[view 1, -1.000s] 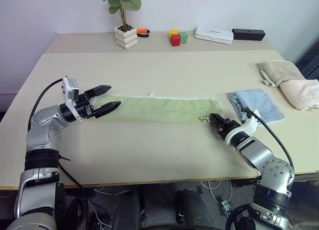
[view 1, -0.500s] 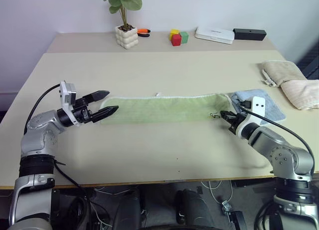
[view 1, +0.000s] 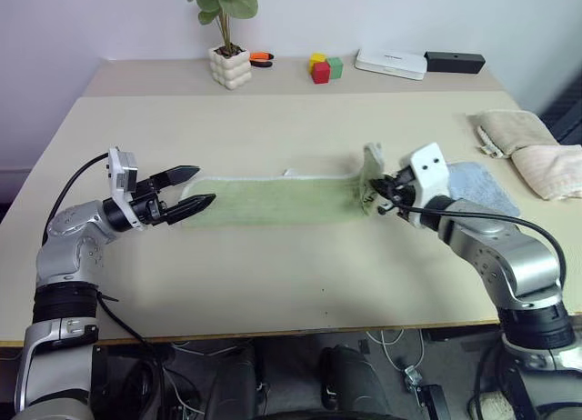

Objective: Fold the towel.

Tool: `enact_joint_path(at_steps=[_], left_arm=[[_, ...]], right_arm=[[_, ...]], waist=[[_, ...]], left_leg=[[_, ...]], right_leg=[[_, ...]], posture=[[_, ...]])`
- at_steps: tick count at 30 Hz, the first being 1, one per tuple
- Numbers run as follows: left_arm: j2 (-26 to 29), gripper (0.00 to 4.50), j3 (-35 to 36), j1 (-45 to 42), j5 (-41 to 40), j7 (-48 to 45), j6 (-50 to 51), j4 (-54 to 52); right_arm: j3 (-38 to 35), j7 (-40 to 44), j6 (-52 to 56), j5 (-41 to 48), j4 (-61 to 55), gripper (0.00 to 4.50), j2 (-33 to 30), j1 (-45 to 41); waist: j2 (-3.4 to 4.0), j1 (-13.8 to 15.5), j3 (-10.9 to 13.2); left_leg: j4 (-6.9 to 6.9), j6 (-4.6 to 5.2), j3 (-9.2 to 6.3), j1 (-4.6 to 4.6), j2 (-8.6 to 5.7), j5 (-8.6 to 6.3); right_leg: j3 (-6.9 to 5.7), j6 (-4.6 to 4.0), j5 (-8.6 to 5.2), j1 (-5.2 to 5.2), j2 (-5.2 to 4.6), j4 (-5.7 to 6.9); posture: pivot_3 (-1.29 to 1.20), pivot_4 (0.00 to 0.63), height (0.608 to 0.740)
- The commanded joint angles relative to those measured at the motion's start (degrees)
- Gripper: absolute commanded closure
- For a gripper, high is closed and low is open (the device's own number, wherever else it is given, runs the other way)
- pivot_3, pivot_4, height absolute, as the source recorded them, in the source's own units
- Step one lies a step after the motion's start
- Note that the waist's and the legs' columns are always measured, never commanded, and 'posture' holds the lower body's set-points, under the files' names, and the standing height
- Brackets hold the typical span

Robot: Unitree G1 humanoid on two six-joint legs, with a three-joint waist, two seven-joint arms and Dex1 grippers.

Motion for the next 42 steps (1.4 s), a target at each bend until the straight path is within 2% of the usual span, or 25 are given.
enact_joint_path(at_steps=[1,12,23,27,28,29,32,33,36,37,42], left_arm=[[-0.07,0.0,1.3,0.54,-0.52,0.69,-1.01,-2.1],[0.45,0.0,3.17,5.06,-1.71,2.77,0.09,-7.45],[0.18,0.0,3.07,6.31,-1.94,4.48,-0.07,-8.97],[0.16,0.0,2.75,5.99,-1.95,4.89,0.44,-8.92],[0.22,0.0,2.71,5.83,-2.03,4.94,0.76,-8.83],[0.23,0.0,2.67,5.74,-2.1,4.91,0.93,-8.75],[0.07,0.0,2.41,5.64,-1.71,4.82,0.48,-8.27],[0.01,0.0,2.36,5.6,-1.7,4.78,0.46,-8.2],[-0.05,0.0,2.19,5.04,-1.79,4.68,0.55,-7.99],[-0.03,0.0,2.1,4.8,-1.68,4.64,0.47,-7.78],[-0.14,0.0,1.9,4.26,-1.47,4.36,0.11,-7.09]], right_arm=[[5.48,1.36,-1.11,-3.14,-0.13,4.47,2.62,-2.0],[12.93,5.84,-4.23,-10.04,6.81,4.47,8.72,-6.41],[17.04,8.85,-5.01,-15.08,6.77,4.47,11.03,-6.45],[15.73,10.04,-3.61,-13.92,6.7,4.47,11.95,-5.48],[15.19,10.09,-3.1,-13.67,6.51,3.86,12.05,-5.15],[14.93,10.0,-3.22,-13.91,6.36,3.6,12.04,-4.99],[13.61,9.73,-3.31,-13.2,5.84,2.24,13.41,-5.25],[13.22,9.61,-3.23,-12.92,5.55,1.63,14.09,-5.4],[12.4,11.64,-3.45,-11.24,2.85,0.21,14.48,-5.23],[10.89,12.55,-3.48,-10.14,2.02,0.05,14.04,-5.14],[1.27,13.01,-3.56,-4.22,2.5,0.05,14.62,-6.64]], waist=[[0.0,0.05,0.0],[0.0,-0.16,0.0],[-0.01,-0.17,0.0],[-0.01,-0.15,0.0],[-0.01,-0.13,0.0],[-0.01,-0.09,0.0],[-0.01,-0.15,0.0],[-0.01,-0.18,0.0],[0.0,-0.15,0.0],[0.0,-0.11,0.0],[-0.01,0.01,0.0]], left_leg=[[0.02,0.0,0.0,-0.02,0.0,0.0],[0.02,0.0,0.15,-0.04,0.0,0.0],[0.03,-0.01,0.16,-0.04,0.0,0.0],[0.03,-0.01,0.16,-0.04,0.0,0.0],[0.03,-0.01,0.16,-0.04,0.0,0.0],[0.03,-0.01,0.16,-0.04,0.0,0.0],[0.03,-0.01,0.17,-0.04,0.0,0.0],[0.03,-0.01,0.17,-0.04,0.0,0.0],[0.02,-0.01,0.17,-0.04,0.01,0.0],[0.02,-0.01,0.17,-0.04,0.01,0.0],[0.03,-0.01,0.16,-0.04,0.01,0.0]], right_leg=[[-0.01,0.0,0.0,0.0,-0.01,-0.01],[-0.02,0.0,0.0,-0.03,-0.01,0.01],[-0.03,0.0,0.0,-0.02,-0.01,0.02],[-0.03,0.0,0.0,-0.03,-0.01,0.02],[-0.03,0.0,0.0,-0.02,-0.01,0.02],[-0.03,0.0,0.0,-0.02,-0.01,0.02],[-0.03,0.0,0.0,-0.02,-0.01,0.02],[-0.04,0.0,0.0,-0.03,-0.01,0.02],[-0.04,0.0,0.0,-0.03,0.0,0.02],[-0.04,0.0,0.0,-0.03,0.0,0.02],[-0.05,0.0,0.0,0.0,-0.01,0.01]], posture=[[0.0,0.15,0.735],[0.0,0.15,0.735],[0.0,0.15,0.735],[0.0,0.15,0.735],[0.0,0.15,0.735],[0.0,0.15,0.735],[0.0,0.15,0.735],[0.0,0.15,0.735],[0.0,0.15,0.735],[0.0,0.15,0.735],[0.0,0.15,0.735]])
